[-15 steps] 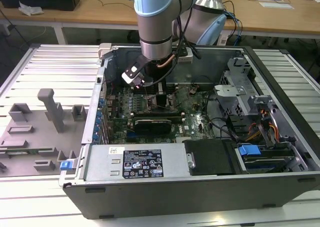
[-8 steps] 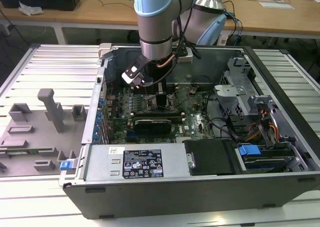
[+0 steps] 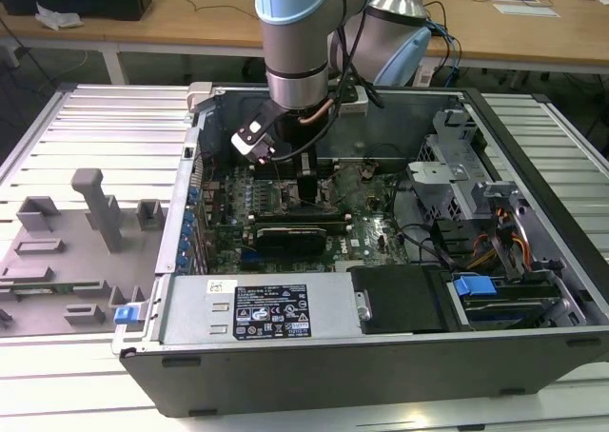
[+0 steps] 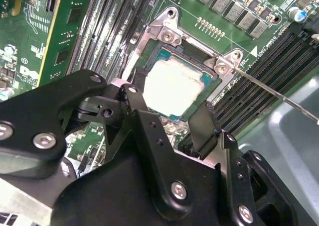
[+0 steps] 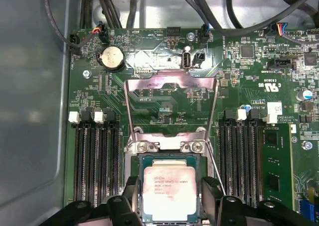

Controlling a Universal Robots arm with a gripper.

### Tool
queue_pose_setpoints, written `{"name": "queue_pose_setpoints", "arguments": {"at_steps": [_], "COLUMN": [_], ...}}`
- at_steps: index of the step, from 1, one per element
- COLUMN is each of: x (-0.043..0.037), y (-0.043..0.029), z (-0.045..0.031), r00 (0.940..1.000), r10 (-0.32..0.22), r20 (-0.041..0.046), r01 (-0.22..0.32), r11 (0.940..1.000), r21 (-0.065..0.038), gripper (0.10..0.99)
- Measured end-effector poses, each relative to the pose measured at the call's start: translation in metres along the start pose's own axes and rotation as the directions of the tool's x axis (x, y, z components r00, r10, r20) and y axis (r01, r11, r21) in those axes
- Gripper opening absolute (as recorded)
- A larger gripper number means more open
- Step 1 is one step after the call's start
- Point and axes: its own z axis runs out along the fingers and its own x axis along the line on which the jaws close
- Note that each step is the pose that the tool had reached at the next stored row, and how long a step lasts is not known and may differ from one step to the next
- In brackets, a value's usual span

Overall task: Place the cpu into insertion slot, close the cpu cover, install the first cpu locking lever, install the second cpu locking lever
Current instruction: 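Place the cpu into insertion slot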

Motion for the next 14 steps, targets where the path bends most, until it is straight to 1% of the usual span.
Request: {"name": "queue_pose_setpoints", "arguments": {"at_steps": [3, 4, 6, 7, 8, 9, 13, 14], "x": [0.0000, 0.0000, 0.0000, 0.0000, 0.0000, 0.0000, 0.0000, 0.0000], "y": [0.0000, 0.0000, 0.0000, 0.0001, 0.0000, 0.0001, 0.0001, 0.0001], "z": [-0.0003, -0.0003, -0.0004, -0.0005, -0.0006, -0.0006, -0.0010, -0.0011], "r00": [1.0000, 1.0000, 1.0000, 1.0000, 1.0000, 1.0000, 1.0000, 1.0000], "r10": [0.000, 0.000, 0.000, 0.000, 0.000, 0.000, 0.000, 0.000], "r20": [0.0001, 0.0001, 0.0001, 0.0001, 0.0001, 0.0001, 0.0001, 0.0001], "r01": [0.000, 0.000, 0.000, 0.000, 0.000, 0.000, 0.000, 0.000], "r11": [1.0000, 1.0000, 1.0000, 1.0000, 1.0000, 1.0000, 1.0000, 1.0000], "r21": [0.000, 0.000, 0.000, 0.000, 0.000, 0.000, 0.000, 0.000], "gripper": [0.604, 0.537, 0.537, 0.471, 0.353, 0.353, 0.106, 0.106]}}
